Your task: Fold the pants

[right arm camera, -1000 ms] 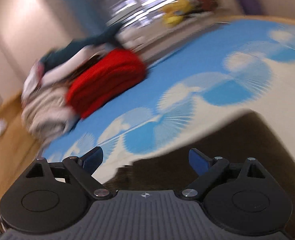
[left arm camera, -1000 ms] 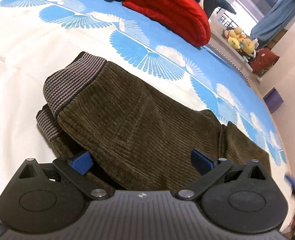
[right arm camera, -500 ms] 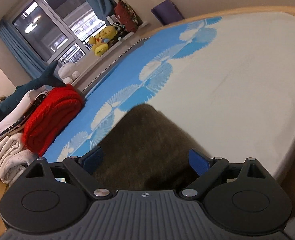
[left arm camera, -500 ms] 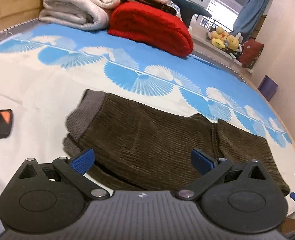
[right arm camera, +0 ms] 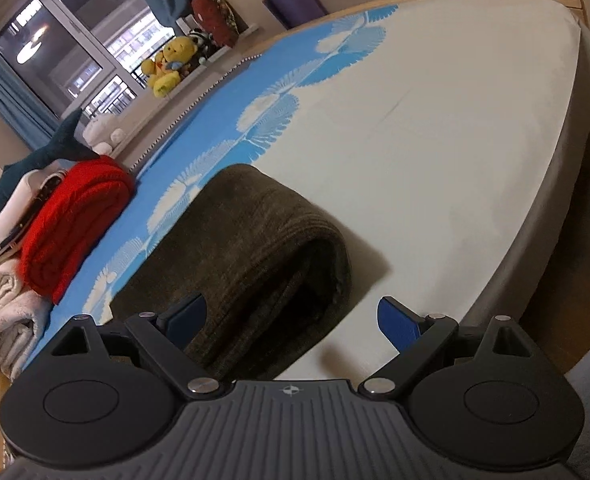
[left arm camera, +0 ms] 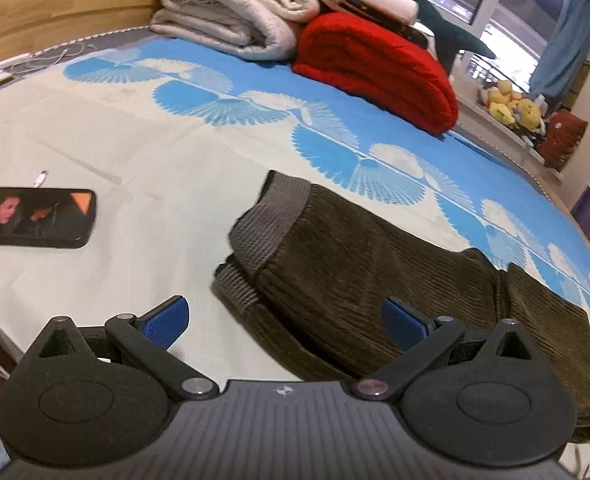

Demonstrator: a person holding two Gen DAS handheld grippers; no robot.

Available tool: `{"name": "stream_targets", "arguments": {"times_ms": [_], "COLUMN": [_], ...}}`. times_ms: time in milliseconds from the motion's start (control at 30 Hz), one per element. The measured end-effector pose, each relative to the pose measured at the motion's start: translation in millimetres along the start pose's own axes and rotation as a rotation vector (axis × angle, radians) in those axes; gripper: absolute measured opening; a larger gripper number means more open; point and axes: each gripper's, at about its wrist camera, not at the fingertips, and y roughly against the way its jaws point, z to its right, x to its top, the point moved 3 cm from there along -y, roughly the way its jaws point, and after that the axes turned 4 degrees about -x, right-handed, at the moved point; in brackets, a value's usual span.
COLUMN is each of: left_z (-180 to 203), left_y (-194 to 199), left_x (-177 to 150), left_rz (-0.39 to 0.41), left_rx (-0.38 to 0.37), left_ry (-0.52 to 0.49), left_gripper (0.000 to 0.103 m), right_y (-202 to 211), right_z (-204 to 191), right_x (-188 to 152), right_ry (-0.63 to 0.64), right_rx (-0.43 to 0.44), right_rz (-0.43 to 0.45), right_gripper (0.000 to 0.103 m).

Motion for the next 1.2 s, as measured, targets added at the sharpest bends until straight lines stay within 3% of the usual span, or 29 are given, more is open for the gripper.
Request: {"name": "stream_targets", "arguments": {"times_ms": [167, 400, 1200], "left_z": [-7.9, -5.3, -0.1], "left_y": [-4.3, -7.0, -13.6], "left_x": [-0.4, -1.6, -2.0], "left_rz": [-0.038, -0.048, -0.072], "left_rx": [0.008, 0.033, 0.006], "left_ry": [0.050, 0.023, 0.030], "left_gripper": [0.103, 0.103, 0.103], "right_y": [-7.8, -13.8, -21.2], "right_z": [4.9, 7.0, 8.5], "right_x": [-1.1, 0.6, 2.3], "right_ry": [-0.041, -0.065, -0.111], "right_rx": [-0.035, -0.049, -0.061], "right_rz": [-0.016, -0.015, -0.001], "right_gripper": [0.093, 0.093, 0.093]}}
